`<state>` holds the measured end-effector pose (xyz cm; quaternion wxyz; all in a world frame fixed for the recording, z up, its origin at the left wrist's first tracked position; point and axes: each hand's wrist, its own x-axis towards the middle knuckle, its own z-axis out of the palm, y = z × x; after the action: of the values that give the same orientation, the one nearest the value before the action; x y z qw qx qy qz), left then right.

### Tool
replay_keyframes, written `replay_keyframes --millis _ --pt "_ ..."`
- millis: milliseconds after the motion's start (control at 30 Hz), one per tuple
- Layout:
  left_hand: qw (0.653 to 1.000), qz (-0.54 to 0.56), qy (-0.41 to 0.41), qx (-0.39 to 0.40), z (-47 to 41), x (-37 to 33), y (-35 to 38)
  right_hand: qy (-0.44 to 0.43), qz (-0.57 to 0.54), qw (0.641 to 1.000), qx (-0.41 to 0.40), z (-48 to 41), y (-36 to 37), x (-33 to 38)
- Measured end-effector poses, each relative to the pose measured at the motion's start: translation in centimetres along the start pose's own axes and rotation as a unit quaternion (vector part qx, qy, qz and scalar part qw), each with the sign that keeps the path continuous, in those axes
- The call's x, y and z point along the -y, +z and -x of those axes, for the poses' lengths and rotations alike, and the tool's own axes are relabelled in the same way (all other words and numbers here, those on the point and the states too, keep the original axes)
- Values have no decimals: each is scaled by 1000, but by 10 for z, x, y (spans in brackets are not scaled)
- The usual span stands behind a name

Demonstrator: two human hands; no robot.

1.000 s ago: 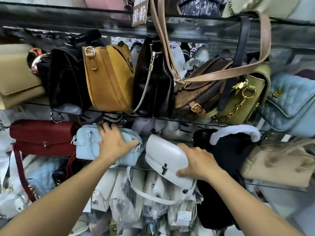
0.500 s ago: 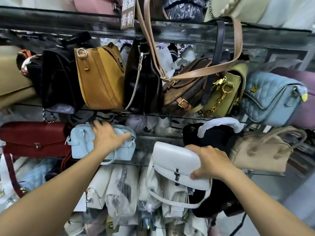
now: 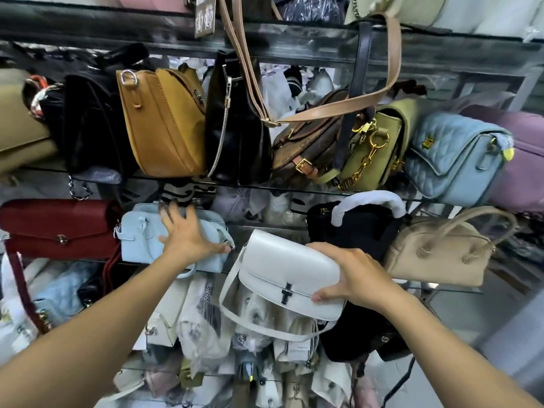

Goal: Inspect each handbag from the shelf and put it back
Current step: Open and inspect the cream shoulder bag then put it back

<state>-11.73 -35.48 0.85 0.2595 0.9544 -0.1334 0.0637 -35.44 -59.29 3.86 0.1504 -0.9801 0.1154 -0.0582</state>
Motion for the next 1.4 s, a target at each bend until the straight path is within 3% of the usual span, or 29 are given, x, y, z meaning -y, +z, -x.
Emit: replay_keyframes --millis 267,667,767,833,900,967,1033,1233,1400 --pt "997 -34 33 -59 -1 12 10 -31 14 999 -9 4 10 -5" --pt "998 -55 24 -20 8 21 -9 -37 -57 997 -34 5 12 26" --pt "995 20 76 -62 21 36 -26 -41 -103 993 -44 6 13 52" --pt "988 101 105 -51 29 52 -43 -53 -132 988 -57 7 14 73" --pt "963 242 89 74 39 64 -68 -65 -162 982 -68 9 14 93" --pt "890 391 55 228 55 77 -94 -74 -193 976 -75 12 14 115" --pt "835 453 54 307 73 93 -116 -81 -214 970 -80 14 16 136" --pt "795 486 125 341 94 136 -148 -96 -268 957 -60 22 15 182" --pt "735 597 102 307 103 147 -163 -102 -312 943 -61 24 9 211"
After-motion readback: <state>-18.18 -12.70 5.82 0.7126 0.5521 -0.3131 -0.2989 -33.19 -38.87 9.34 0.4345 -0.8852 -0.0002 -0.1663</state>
